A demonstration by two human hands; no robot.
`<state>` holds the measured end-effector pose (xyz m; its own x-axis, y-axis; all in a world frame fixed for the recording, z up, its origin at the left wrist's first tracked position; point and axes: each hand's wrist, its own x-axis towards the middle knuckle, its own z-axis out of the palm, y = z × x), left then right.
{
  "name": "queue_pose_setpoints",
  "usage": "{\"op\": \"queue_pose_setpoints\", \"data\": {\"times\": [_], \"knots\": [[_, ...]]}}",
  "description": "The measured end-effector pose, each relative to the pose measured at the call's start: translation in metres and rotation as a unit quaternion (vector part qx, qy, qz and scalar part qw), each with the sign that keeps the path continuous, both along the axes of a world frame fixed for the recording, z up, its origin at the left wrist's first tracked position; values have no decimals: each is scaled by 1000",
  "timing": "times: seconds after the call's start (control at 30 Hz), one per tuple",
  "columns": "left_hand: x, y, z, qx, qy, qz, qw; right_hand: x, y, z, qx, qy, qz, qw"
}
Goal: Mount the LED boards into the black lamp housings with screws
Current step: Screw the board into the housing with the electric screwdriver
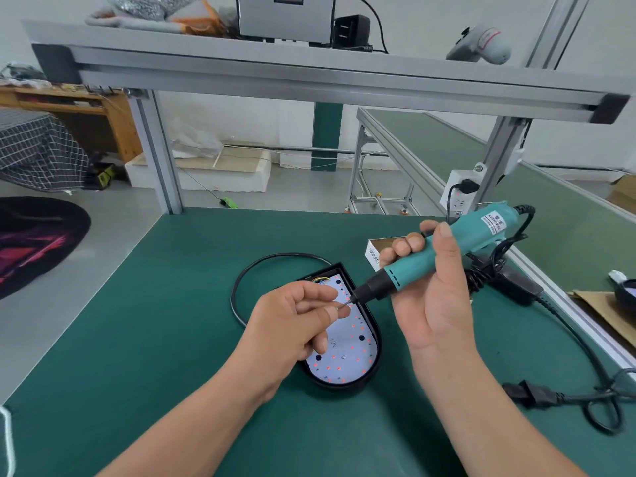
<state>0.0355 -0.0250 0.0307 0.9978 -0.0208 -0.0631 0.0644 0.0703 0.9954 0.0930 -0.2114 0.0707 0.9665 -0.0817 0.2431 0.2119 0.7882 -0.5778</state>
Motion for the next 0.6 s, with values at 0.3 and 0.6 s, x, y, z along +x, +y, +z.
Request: {"op": "queue_pose_setpoints", "data": {"times": [0.3,0.6], "knots": [[-2,1,1,5,-13,-19,1000,3,-3,-3,26,33,-12,999],[-4,3,8,26,10,22,999,4,-5,-2,34,39,-15,999]]}}
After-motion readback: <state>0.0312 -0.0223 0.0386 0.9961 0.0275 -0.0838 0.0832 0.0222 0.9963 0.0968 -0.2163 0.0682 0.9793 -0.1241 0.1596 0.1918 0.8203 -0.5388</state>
